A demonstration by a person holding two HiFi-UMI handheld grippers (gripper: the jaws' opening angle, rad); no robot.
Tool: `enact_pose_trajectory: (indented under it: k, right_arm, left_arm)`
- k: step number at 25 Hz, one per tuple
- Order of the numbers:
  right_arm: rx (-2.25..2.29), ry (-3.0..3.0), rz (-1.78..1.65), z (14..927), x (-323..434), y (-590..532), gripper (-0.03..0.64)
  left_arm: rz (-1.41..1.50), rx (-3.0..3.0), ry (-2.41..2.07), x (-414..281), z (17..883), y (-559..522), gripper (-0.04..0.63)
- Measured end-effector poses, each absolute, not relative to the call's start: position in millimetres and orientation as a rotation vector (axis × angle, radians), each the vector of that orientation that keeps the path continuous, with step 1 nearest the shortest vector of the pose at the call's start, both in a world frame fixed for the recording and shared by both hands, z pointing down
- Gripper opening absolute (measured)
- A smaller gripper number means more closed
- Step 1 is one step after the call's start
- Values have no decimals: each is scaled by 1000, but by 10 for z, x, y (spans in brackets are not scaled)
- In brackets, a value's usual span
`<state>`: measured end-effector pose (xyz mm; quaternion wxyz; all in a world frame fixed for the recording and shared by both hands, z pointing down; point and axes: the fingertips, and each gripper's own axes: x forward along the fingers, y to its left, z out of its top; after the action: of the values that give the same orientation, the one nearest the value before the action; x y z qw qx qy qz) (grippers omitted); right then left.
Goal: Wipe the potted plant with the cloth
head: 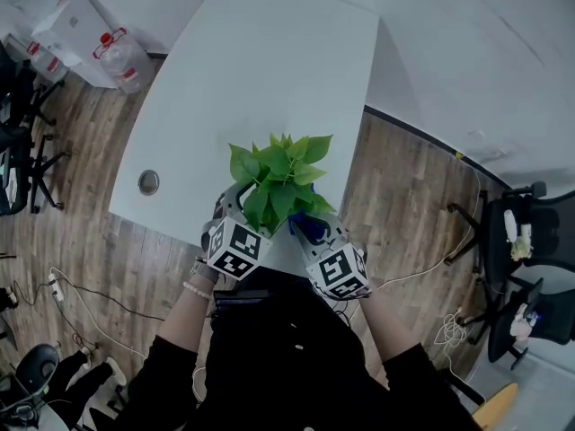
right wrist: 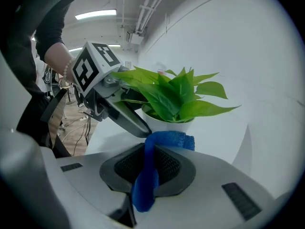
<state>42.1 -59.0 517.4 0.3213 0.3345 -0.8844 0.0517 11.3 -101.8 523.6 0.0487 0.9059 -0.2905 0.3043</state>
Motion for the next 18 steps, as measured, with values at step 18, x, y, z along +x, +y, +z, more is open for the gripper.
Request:
enact_pose_trajectory:
  k: [18]
  right_arm:
    - [846,-2259,107,5227,645,-751,83]
  left_arm:
    - [929,2754,-883,113,5241,-1000,394]
